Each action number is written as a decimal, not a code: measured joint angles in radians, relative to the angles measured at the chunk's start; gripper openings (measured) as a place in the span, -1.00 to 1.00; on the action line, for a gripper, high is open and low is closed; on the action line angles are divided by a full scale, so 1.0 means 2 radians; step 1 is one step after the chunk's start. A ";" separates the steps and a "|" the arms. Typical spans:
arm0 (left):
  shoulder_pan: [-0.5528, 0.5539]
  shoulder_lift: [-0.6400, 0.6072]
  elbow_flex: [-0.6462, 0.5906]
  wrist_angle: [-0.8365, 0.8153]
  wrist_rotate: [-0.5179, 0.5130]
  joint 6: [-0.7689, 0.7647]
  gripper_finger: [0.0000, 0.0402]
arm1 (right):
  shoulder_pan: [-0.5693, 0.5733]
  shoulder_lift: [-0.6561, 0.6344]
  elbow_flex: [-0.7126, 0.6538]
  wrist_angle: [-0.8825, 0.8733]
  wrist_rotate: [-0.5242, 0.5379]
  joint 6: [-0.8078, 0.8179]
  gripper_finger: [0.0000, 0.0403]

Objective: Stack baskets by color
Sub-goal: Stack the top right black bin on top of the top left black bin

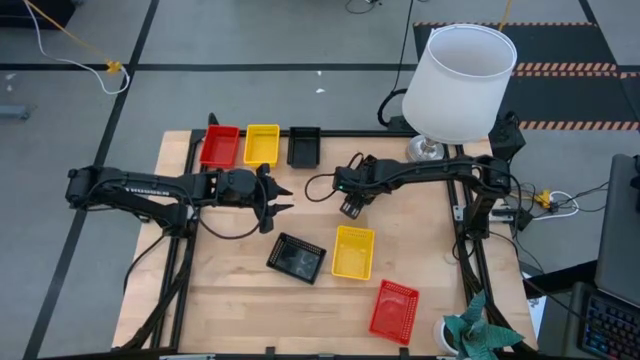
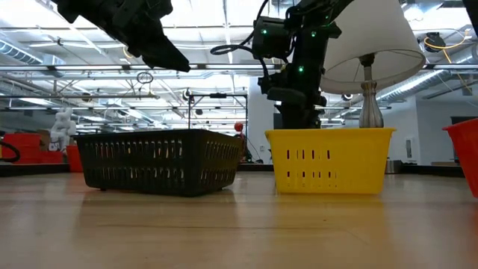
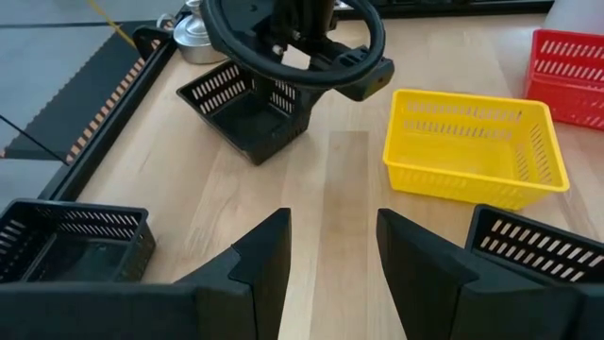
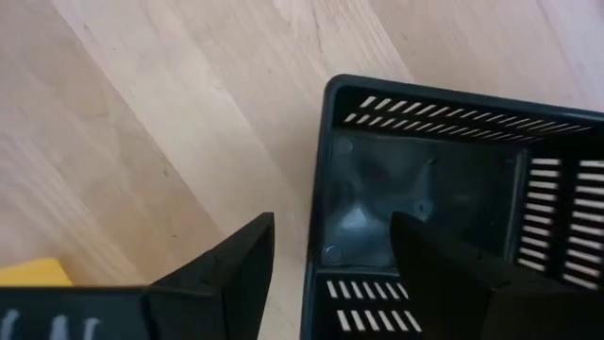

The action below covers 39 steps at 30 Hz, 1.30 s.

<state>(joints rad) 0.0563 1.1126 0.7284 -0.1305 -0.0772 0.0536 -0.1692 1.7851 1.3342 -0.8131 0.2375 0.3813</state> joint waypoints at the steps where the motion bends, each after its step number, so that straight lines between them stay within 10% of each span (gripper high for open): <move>1: 0.000 0.000 0.000 0.000 0.000 0.000 -0.20 | 0.000 0.000 0.000 0.000 0.000 0.002 0.03; 18: 0.000 0.000 0.000 0.002 0.000 0.000 -0.20 | 0.003 0.033 0.000 0.003 0.000 -0.001 -0.01; 39: 0.000 0.000 0.000 0.000 0.000 -0.003 -0.20 | 0.002 0.033 0.000 -0.003 0.000 -0.017 -0.95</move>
<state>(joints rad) 0.0566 1.1126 0.7284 -0.1295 -0.0772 0.0471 -0.1646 1.8517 1.3342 -0.8189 0.2367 0.3477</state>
